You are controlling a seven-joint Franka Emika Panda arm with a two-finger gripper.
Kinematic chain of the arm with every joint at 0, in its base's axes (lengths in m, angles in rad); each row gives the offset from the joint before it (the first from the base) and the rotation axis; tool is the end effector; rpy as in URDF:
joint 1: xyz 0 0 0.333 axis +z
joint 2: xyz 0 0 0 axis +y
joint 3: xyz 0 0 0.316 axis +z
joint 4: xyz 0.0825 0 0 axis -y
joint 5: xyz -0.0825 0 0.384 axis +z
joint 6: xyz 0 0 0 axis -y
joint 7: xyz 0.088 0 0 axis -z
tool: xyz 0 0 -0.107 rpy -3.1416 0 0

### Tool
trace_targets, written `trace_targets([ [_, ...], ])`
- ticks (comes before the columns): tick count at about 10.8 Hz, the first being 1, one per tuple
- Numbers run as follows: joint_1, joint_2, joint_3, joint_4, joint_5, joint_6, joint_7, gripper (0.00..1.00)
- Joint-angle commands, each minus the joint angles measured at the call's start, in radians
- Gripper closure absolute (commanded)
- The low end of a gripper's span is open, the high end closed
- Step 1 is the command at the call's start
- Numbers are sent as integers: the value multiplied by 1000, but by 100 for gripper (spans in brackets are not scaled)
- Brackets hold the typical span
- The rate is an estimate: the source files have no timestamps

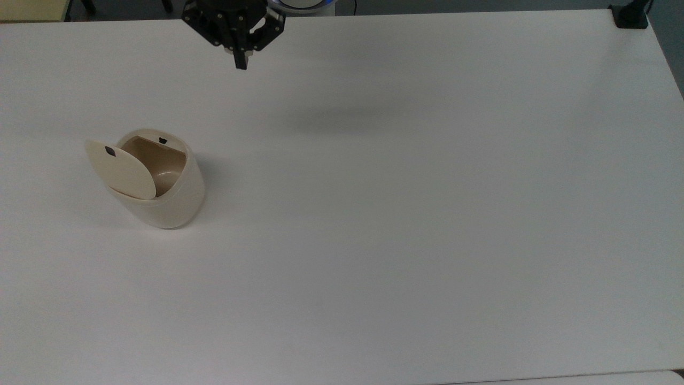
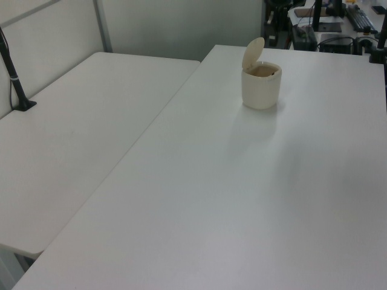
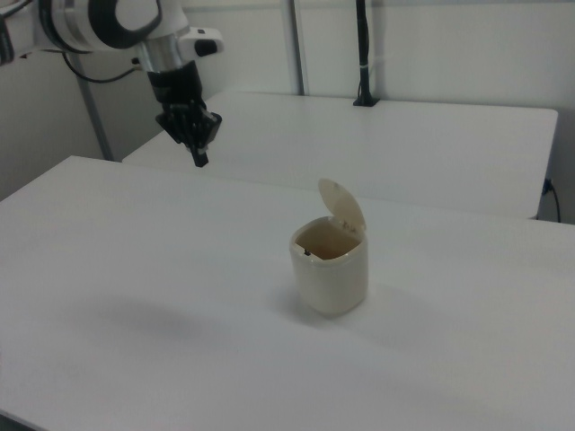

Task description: Open the trash bin

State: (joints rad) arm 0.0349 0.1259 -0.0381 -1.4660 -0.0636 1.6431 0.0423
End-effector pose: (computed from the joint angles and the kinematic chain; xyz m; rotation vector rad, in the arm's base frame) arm 0.6005 -0.0068 0.6084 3.0726 -0.0647 0.0809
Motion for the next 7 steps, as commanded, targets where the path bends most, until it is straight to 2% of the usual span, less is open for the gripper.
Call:
trace_targets([
  [1, 60, -83, -13, -68, -2, -43, -36, 98],
  [2, 65, -87, -16, -77, -2, -48, -36, 89],
  [3, 62, -88, -19, -77, -1, -46, -35, 62],
  [4, 59, -86, -19, -74, -1, -45, -35, 21],
  [5, 60, -86, -19, -74, -2, -46, -35, 0],
  [7, 57, -88, -19, -76, -4, -43, -35, 0],
])
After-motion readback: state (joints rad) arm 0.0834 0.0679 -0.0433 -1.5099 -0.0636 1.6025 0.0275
